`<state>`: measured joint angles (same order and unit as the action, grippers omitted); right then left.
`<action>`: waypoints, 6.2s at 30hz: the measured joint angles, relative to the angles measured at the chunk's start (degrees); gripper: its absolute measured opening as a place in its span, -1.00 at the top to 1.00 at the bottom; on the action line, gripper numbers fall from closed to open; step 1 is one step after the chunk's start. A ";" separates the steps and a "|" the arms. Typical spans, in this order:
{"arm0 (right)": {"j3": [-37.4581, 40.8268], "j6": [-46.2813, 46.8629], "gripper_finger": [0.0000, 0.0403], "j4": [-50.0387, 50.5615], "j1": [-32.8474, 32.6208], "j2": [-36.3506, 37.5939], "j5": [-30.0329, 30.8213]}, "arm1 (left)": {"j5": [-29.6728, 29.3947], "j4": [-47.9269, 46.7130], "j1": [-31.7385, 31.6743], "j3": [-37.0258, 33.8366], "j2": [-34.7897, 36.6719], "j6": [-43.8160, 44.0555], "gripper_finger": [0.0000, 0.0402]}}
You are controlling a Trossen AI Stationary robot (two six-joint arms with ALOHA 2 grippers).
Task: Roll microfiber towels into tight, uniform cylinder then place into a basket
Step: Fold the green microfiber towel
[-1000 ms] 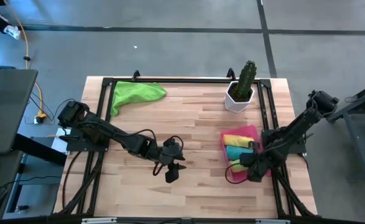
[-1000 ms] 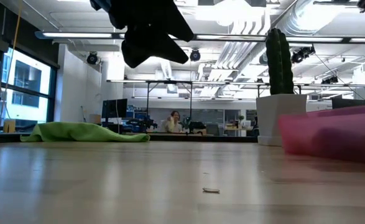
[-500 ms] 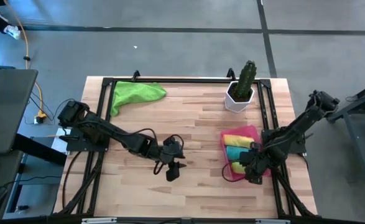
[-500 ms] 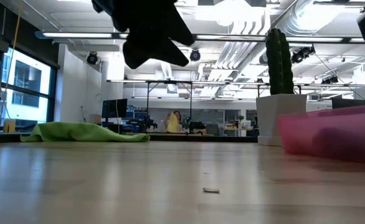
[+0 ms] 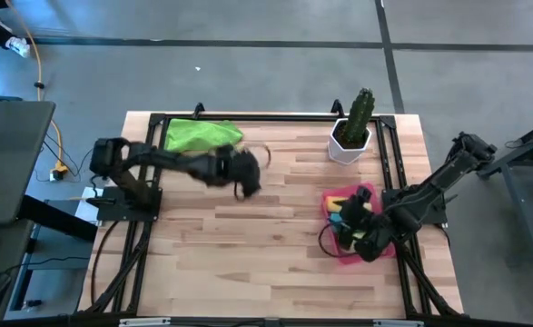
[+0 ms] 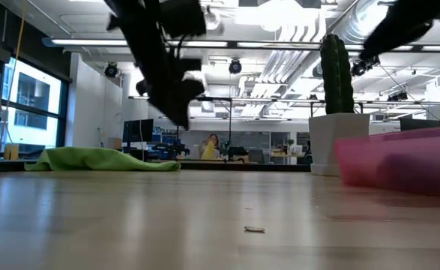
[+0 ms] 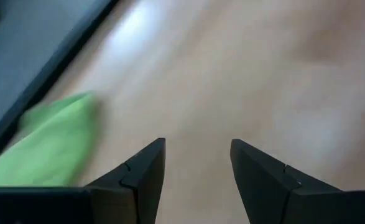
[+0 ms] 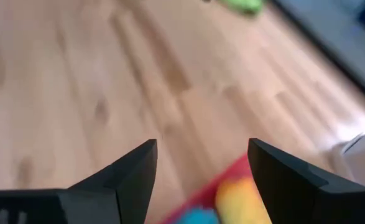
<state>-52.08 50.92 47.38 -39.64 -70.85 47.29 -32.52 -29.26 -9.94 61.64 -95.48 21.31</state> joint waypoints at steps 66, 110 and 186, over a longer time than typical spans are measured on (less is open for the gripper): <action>1.60 -10.01 -0.21 -12.33 17.91 -0.09 -33.38 | 27.29 30.28 14.98 -0.15 -11.65 -11.58 0.14; 1.60 -8.90 -0.21 -17.85 17.91 -0.09 -33.60 | 22.17 36.45 26.41 0.52 -21.14 -5.43 0.14; 1.59 5.73 -0.21 -39.42 20.73 -29.69 -40.55 | 12.84 -0.79 15.17 3.90 -16.87 27.57 0.14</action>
<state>-50.49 56.65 7.96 -18.92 -100.54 6.74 -19.68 -30.05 5.22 65.54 -112.36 48.88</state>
